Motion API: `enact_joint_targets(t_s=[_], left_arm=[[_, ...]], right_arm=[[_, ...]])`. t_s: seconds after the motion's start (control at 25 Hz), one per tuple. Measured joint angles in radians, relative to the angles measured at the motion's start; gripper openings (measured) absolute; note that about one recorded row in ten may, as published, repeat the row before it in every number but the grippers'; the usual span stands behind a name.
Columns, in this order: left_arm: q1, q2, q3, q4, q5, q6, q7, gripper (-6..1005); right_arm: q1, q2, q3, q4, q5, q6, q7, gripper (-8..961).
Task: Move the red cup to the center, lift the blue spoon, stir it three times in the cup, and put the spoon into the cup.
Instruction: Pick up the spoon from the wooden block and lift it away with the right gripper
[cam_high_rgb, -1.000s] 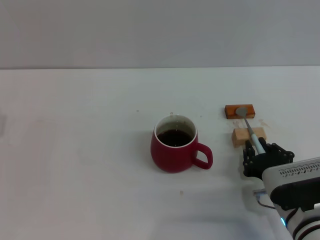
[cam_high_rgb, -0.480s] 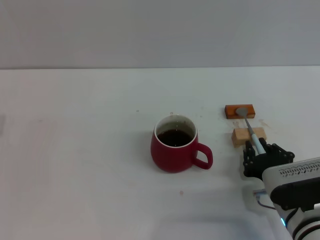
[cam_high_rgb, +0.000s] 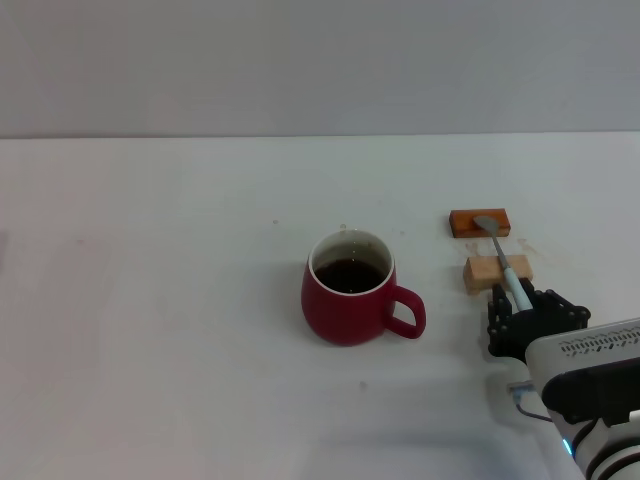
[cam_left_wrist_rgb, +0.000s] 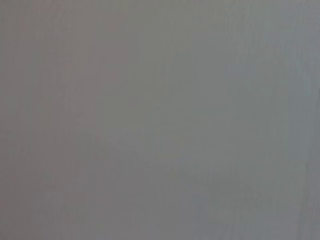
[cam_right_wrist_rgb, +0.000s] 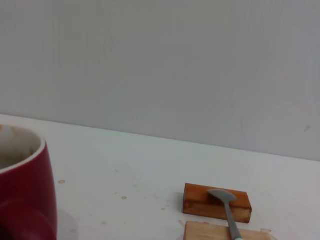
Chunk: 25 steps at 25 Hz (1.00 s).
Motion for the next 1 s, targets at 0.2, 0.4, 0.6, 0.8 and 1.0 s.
enact_joint_targets(t_s=[0.2,0.4,0.6,0.8,1.0], left_arm=[[0.005,-0.001,0.000,0.000,0.001,0.002,-0.012,860],[0.006,-0.001,0.001,0.000,0.003,0.002,-0.012,860],[0.007,-0.002,0.005,0.000,0.004,0.008,-0.013,860],[0.008,-0.003,0.008,0.000,0.004,0.012,-0.013,860],[0.008,-0.003,0.008,0.000,0.005,0.012,-0.013,860]], right_arm=[[-0.002,-0.001,0.000,0.001,-0.002,-0.005,0.000,223],[-0.005,-0.002,0.000,0.001,-0.003,-0.013,0.000,218],[-0.005,-0.002,0.000,0.001,-0.004,-0.014,0.000,213],[-0.009,-0.002,0.000,0.001,-0.006,-0.016,0.000,207],[-0.012,-0.002,0.000,0.001,-0.006,-0.033,0.000,202]])
